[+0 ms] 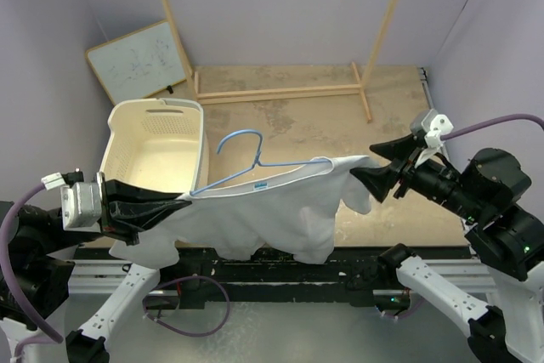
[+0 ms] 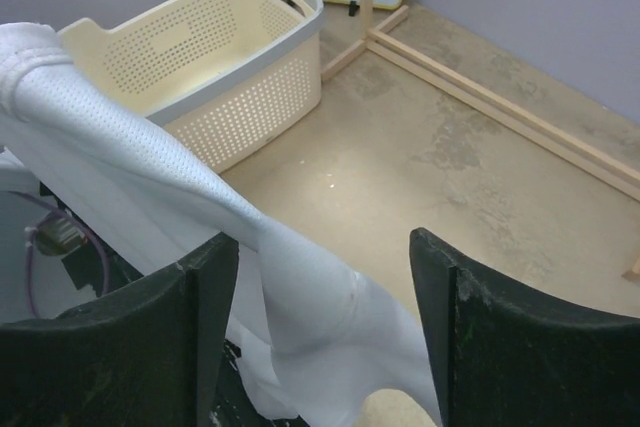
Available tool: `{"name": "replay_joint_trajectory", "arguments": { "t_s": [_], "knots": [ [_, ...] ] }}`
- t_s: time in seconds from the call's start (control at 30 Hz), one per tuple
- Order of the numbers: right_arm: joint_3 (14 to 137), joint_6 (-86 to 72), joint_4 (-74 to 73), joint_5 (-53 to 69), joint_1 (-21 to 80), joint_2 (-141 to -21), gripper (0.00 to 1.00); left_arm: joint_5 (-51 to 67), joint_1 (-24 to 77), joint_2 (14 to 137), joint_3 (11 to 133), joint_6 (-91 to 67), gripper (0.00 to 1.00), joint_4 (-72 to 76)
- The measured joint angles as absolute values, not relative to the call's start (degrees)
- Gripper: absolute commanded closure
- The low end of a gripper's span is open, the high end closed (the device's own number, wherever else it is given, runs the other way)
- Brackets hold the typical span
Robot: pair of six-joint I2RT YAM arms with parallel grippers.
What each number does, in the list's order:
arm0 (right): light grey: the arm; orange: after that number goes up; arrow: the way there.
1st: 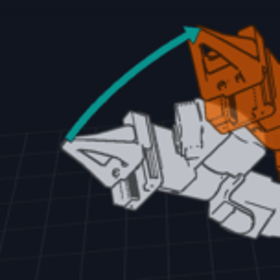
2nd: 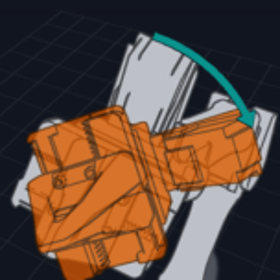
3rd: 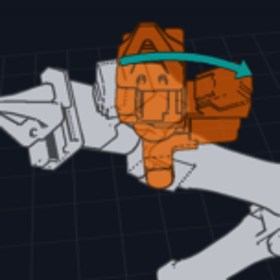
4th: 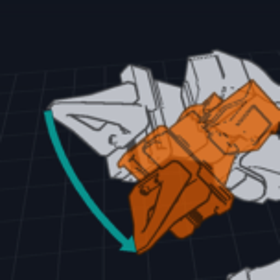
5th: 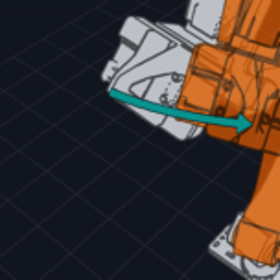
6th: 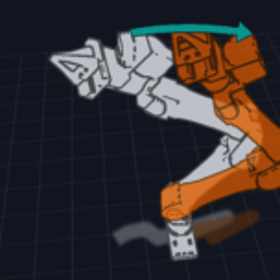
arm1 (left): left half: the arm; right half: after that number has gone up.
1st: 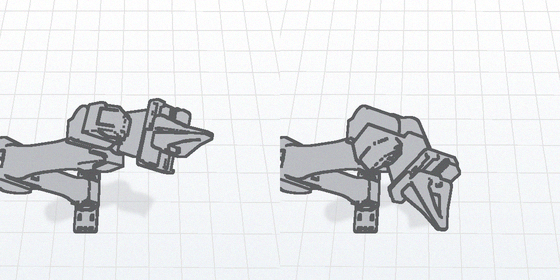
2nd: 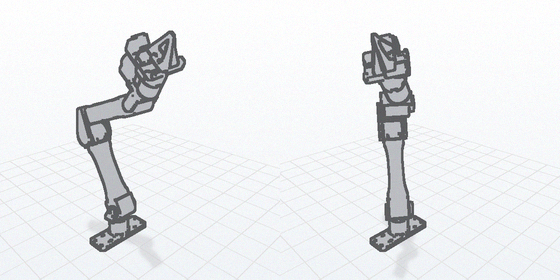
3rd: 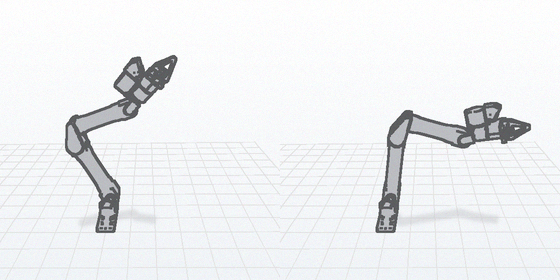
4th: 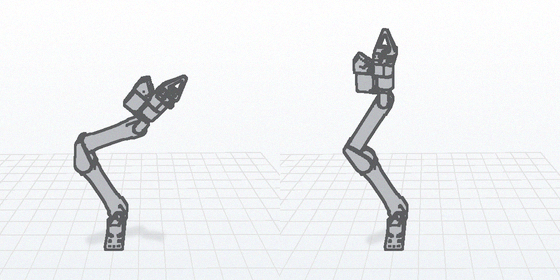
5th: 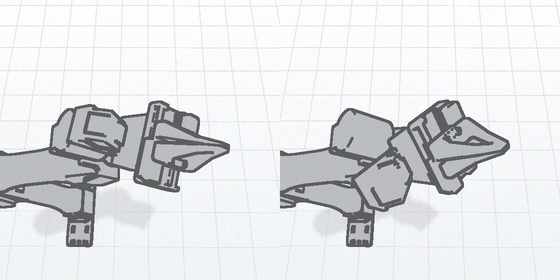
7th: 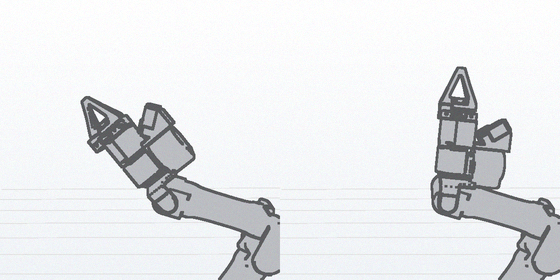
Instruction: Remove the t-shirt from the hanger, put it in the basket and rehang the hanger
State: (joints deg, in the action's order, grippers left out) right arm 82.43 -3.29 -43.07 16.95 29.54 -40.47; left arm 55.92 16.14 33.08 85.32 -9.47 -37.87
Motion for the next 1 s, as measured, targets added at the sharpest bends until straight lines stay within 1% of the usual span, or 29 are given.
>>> {"name": "replay_joint_trajectory", "arguments": {
  "t_s": [0.1, 0.13, 0.23, 0.33, 0.47, 0.57, 0.67, 0.83, 1.0],
  "knots": [
    [82.06, -2.92, -43.07, 18.76, 29.56, -40.93, 0.96, 56.14, 16.14, 33.08, 85.56, -9.45, 1.0, -38.02],
    [81.91, -2.52, -43.22, 19.0, 29.56, -41.01, 1.0, 56.1, 16.14, 33.1, 85.71, -9.45, 1.0, -38.11],
    [81.23, -3.57, -43.64, 18.35, 29.56, -41.23, 1.0, 55.81, 16.14, 33.1, 86.11, -9.37, 1.0, -38.79],
    [80.99, -4.73, -44.25, 13.85, 29.58, -41.25, 1.0, 55.31, 16.14, 33.1, 86.15, -9.19, 1.0, -39.38],
    [81.54, -8.64, -45.82, -0.21, 29.67, -42.46, 1.0, 54.7, 16.14, 33.1, 86.15, -8.86, 1.0, -40.05],
    [82.48, -13.15, -47.66, -12.4, 30.02, -46.04, 1.0, 54.04, 16.12, 33.15, 86.15, -8.78, 1.0, -40.36],
    [82.46, -17.69, -49.01, -20.78, 30.61, -50.92, 1.0, 53.76, 16.12, 33.5, 86.17, -8.8, 1.0, -41.28],
    [80.44, -22.15, -48.88, -23.94, 30.48, -55.7, 1.0, 52.64, 16.12, 34.54, 88.31, -8.91, 1.0, -43.31],
    [75.35, -22.7, -46.61, -18.85, 26.15, -55.2, 1.0, 49.95, 16.32, 35.77, 91.64, -8.6, 1.0, -46.41]
  ]
}}
